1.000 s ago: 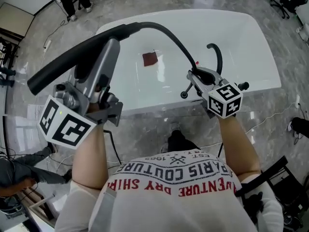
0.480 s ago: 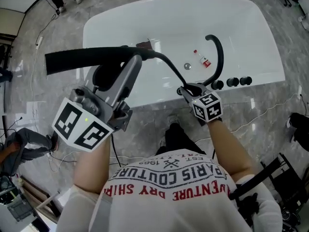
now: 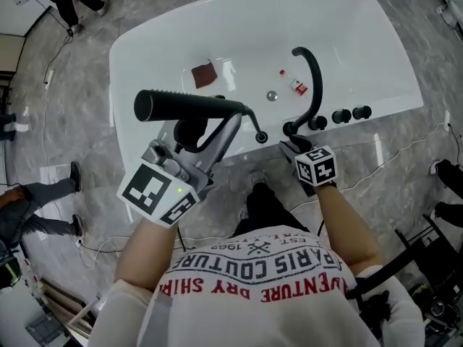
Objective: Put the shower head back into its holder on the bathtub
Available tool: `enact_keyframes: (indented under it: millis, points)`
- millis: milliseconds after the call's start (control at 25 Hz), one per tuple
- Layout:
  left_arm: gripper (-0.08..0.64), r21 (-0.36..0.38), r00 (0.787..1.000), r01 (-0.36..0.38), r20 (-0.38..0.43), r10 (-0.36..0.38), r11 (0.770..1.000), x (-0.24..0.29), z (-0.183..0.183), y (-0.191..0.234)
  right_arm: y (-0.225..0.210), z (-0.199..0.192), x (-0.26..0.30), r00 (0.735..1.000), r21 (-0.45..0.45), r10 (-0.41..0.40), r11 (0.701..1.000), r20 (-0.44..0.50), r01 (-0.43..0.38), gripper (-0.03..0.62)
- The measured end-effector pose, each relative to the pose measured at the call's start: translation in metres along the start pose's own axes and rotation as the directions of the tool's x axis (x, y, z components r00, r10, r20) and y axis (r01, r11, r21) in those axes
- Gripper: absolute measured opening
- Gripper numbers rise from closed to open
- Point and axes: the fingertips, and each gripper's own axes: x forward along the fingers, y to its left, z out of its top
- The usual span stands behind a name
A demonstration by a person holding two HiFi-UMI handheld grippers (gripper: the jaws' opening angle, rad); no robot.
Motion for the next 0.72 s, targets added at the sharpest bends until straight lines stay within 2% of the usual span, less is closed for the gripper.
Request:
enact_keyframes:
  millis: [240,280,360,520,720]
  points:
    - [0.135,-0.017,0.993,0.036,-0.110,-0.037,0.999,0.022,-0.069,-0.012,-0.012,-0.007,-0.026,0.998,0.061,-0.030,0.998,0.058,0.026,0.108]
    - [0.135,-0.012,0.991,0.033,-0.127,-0.035,0.999,0.025,-0.083,-0.013,-0.014,-0.006,-0.033,0.996,0.065,-0.043,0.997,0.075,0.038,0.088]
    - [0.135,-0.012,0.986,0.020,-0.166,-0.022,1.000,0.031,-0.114,-0.011,-0.018,-0.005,-0.045,0.992,0.075,-0.074,0.995,0.106,0.066,0.005]
    - [0.135,-0.010,0.969,-0.009,-0.246,0.006,1.000,0.043,-0.174,-0.008,-0.025,-0.016,-0.065,0.986,0.121,-0.103,0.989,0.135,0.086,0.000]
    - [0.135,0.022,0.944,-0.034,-0.328,0.039,0.999,0.052,-0.236,-0.008,-0.035,-0.047,-0.085,0.983,0.178,-0.135,0.978,0.123,0.112,0.000]
